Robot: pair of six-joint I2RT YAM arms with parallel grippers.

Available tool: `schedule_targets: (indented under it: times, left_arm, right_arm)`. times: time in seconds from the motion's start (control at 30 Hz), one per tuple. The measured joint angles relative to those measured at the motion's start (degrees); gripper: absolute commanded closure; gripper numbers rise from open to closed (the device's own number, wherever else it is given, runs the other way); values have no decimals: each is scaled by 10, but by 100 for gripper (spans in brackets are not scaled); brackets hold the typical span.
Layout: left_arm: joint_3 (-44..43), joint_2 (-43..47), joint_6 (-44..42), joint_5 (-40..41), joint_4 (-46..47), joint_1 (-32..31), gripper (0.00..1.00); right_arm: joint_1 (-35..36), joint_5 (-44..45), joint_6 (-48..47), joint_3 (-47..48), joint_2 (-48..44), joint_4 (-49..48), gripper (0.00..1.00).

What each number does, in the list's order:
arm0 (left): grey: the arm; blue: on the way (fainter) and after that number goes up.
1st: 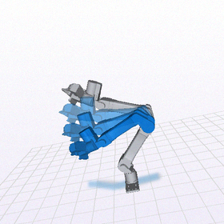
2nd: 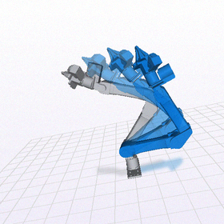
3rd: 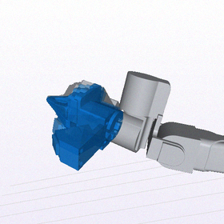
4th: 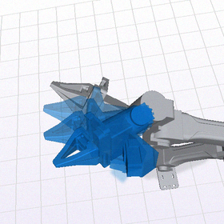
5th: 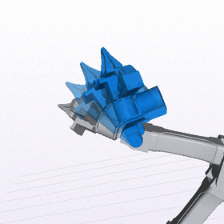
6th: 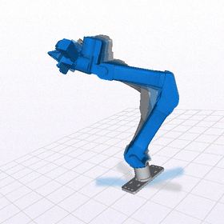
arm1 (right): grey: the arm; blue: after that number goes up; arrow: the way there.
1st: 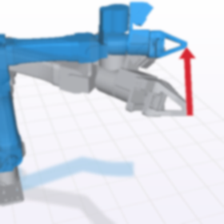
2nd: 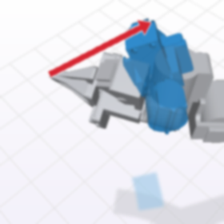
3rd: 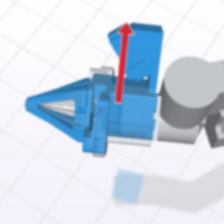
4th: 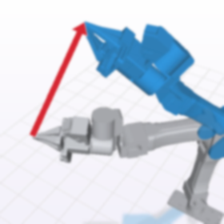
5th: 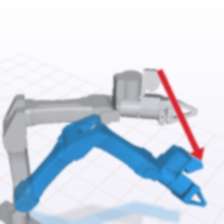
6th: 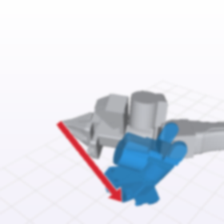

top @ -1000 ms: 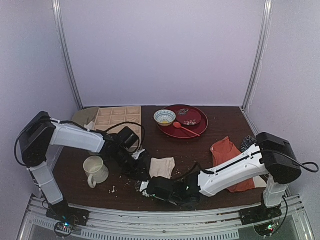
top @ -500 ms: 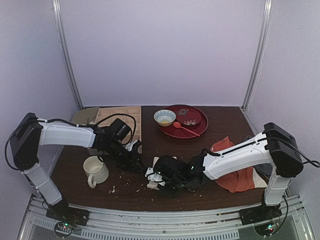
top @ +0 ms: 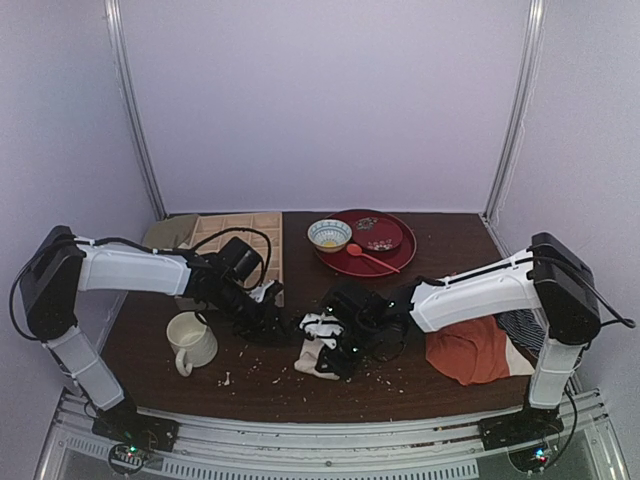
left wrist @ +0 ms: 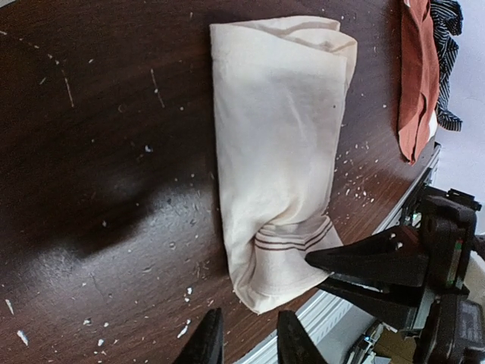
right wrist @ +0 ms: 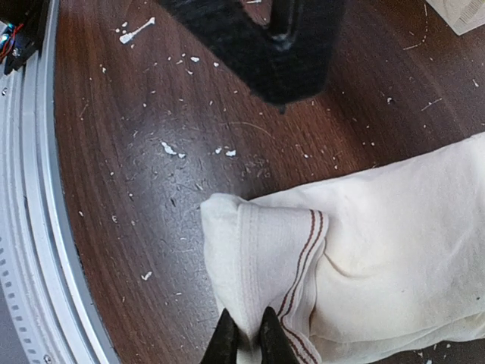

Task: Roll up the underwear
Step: Roll the underwear at the center of the board.

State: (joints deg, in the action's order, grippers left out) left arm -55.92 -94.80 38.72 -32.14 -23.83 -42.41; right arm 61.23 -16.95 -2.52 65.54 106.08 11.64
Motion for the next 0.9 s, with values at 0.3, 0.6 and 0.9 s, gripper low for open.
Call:
schedule_targets:
  times: [0.3,0.6,0.9]
  left_arm:
    - [0,0,2,0,1,0,66]
    - [0,0,3,0,2,0,66]
    - [1,0,3,0,2,0,66]
  right_arm:
    - [-45,-104,26,15,8,5,100]
    - [-77,-197,54,25,45,-5,100]
    - [-95,-254,103,14,62,-54,100]
